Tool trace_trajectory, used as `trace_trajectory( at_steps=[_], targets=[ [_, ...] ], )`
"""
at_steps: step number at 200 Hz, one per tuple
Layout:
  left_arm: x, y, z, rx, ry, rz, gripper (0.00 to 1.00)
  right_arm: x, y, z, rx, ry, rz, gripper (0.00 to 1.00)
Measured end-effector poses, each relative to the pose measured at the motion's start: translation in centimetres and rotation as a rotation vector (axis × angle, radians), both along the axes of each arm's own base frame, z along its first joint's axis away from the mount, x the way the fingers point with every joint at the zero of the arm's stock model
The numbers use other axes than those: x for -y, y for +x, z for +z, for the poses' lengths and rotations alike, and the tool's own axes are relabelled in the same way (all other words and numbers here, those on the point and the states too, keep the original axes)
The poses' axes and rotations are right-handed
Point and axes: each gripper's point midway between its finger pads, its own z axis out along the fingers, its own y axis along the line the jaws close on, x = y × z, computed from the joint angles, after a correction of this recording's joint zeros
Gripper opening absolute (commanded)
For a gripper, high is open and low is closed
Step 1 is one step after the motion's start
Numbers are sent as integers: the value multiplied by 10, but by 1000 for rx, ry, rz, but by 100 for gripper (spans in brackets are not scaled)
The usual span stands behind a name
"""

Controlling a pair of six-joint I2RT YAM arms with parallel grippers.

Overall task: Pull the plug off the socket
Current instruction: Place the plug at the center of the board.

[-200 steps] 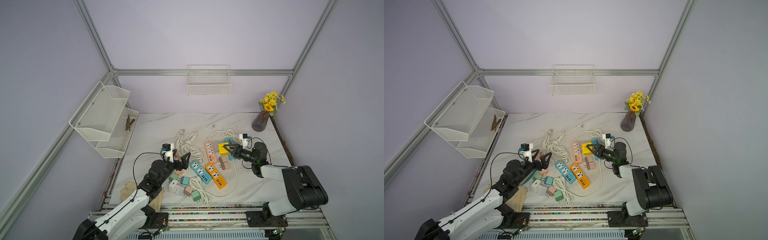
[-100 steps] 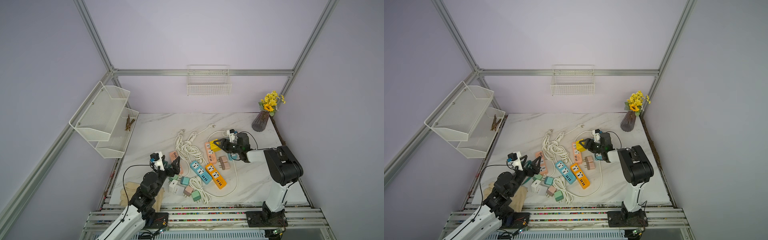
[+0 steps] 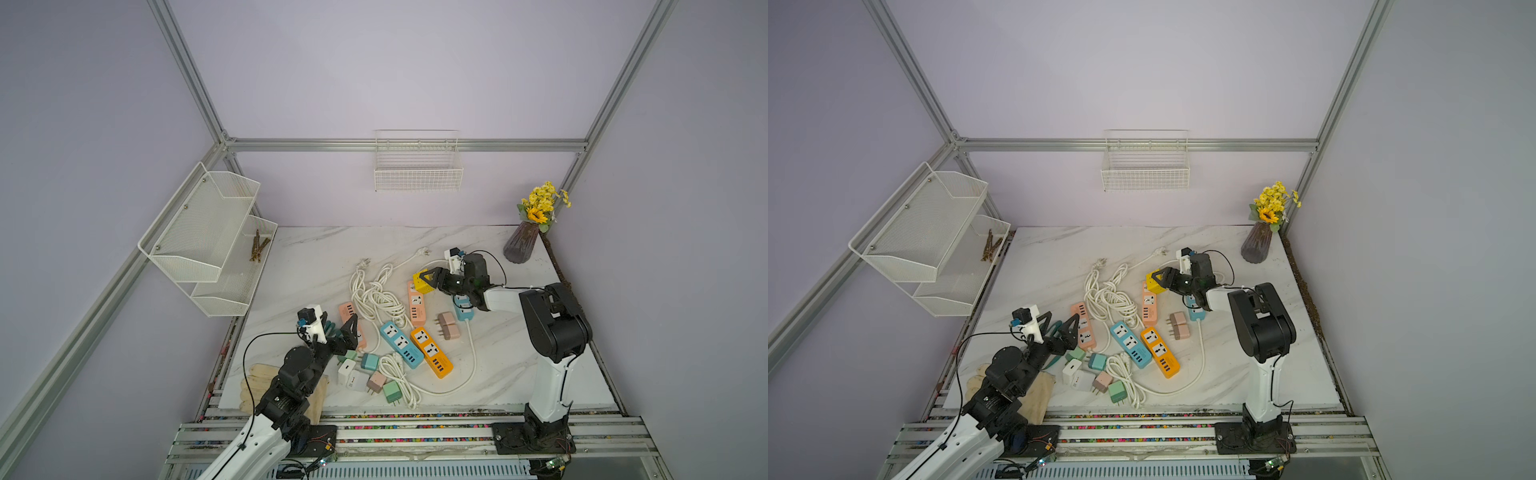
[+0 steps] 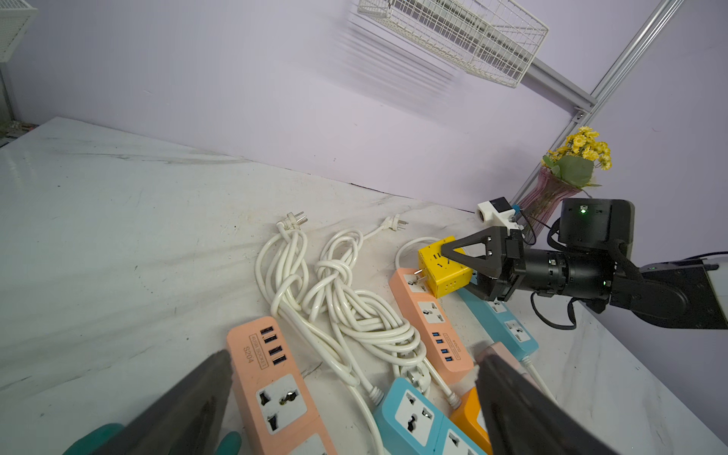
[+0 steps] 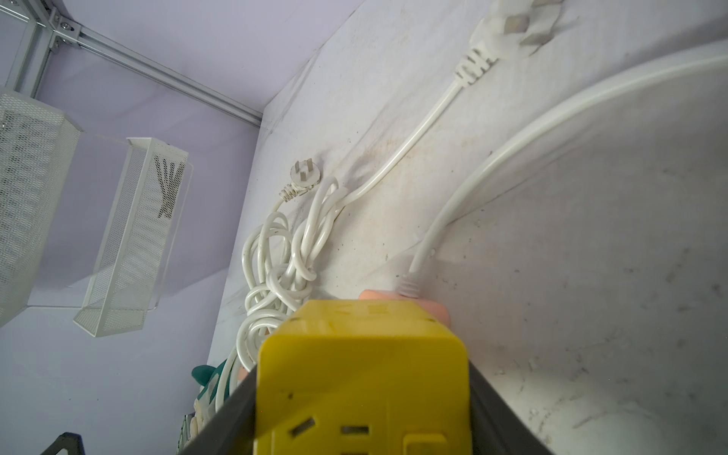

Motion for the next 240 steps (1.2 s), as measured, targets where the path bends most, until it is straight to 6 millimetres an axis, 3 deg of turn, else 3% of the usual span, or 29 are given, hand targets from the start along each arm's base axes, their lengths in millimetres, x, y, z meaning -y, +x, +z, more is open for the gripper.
trace_trajectory(
  at_steps=[39, 87, 135, 159, 194, 214, 226, 240],
  targets=[
    [-1, -1, -1, -4, 2, 1, 100, 3, 1, -1, -1, 0, 11, 74],
    [-1, -1, -1, -4, 2, 1, 100, 15, 0, -14, -23, -59, -4, 83],
    [-1, -2, 0, -1, 0, 2, 100, 27, -6, -4, -2, -151, -19, 87],
    [-2, -2, 0, -1, 0, 2, 100, 34, -15, 21, 53, -188, -26, 87],
    [-3, -2, 0, 0, 0, 6, 100, 53, -44, 80, 217, -248, -64, 84],
    [-4, -2, 0, 0, 1, 15, 100, 77, -70, 119, 346, -307, -152, 85],
    [-5, -2, 0, 0, 1, 18, 100, 95, -85, 141, 422, -337, -234, 99],
    [-5, -2, 0, 0, 2, 21, 100, 119, -102, 157, 508, -381, -343, 99]
  ],
)
